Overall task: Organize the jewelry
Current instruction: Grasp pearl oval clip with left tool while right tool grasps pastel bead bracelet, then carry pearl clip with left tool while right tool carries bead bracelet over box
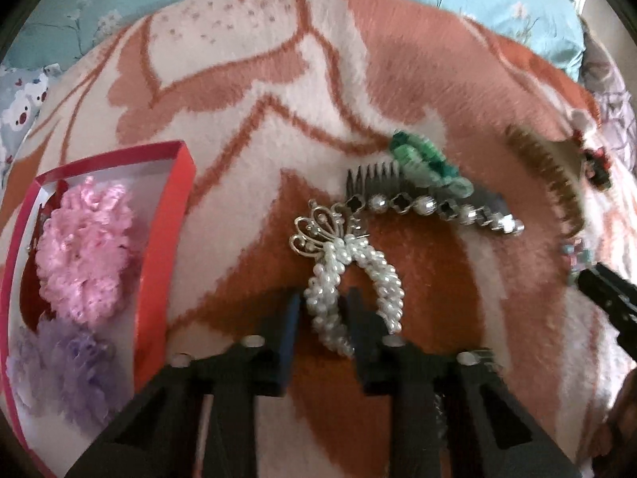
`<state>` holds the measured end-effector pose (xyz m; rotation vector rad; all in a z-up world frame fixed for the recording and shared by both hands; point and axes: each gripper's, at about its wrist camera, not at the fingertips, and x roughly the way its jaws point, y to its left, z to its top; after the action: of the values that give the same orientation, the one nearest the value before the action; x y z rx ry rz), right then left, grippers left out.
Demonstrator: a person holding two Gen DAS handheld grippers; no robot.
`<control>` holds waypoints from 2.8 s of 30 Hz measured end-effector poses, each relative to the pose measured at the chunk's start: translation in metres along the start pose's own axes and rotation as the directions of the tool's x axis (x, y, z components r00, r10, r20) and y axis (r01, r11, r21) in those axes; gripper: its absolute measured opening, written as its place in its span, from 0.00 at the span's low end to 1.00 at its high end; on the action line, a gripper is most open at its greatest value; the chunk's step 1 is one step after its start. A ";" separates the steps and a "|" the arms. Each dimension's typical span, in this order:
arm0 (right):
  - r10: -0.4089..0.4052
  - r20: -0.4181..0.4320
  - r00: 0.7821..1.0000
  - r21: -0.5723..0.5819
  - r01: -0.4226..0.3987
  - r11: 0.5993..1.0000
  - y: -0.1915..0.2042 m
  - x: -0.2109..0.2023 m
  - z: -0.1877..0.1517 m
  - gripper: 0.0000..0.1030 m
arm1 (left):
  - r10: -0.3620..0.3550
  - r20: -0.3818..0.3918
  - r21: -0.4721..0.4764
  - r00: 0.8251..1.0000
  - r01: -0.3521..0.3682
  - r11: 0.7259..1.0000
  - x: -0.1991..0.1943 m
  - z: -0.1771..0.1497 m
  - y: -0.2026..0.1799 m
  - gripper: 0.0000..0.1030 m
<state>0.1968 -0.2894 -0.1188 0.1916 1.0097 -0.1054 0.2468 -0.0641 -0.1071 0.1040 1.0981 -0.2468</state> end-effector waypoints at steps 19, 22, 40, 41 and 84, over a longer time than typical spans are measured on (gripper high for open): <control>0.135 0.073 0.988 0.021 -0.136 0.990 0.017 -0.043 -0.004 0.11 | -0.150 0.154 -0.033 0.977 0.156 0.987 -0.079 -0.038 0.028 0.11; 0.163 0.086 0.983 0.015 -0.165 0.986 0.025 -0.051 -0.004 0.11 | -0.157 0.175 -0.044 0.972 0.167 0.985 -0.099 -0.048 0.034 0.11; 0.353 0.060 0.934 -0.116 -0.345 0.932 0.124 -0.075 -0.015 0.11 | -0.097 0.251 -0.168 0.963 0.142 0.976 -0.175 -0.115 0.111 0.11; 0.365 0.054 0.929 -0.129 -0.356 0.926 0.133 -0.076 -0.017 0.11 | -0.092 0.252 -0.174 0.963 0.139 0.975 -0.177 -0.117 0.115 0.11; 0.479 -0.249 0.842 -0.293 -0.537 0.791 0.320 0.006 -0.075 0.11 | 0.025 0.177 -0.398 0.984 0.048 0.916 -0.149 -0.162 0.230 0.12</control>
<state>0.1939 0.0389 -0.1272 0.1394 1.0898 0.5994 0.0994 0.2130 -0.0566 -0.2890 0.9496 -0.0352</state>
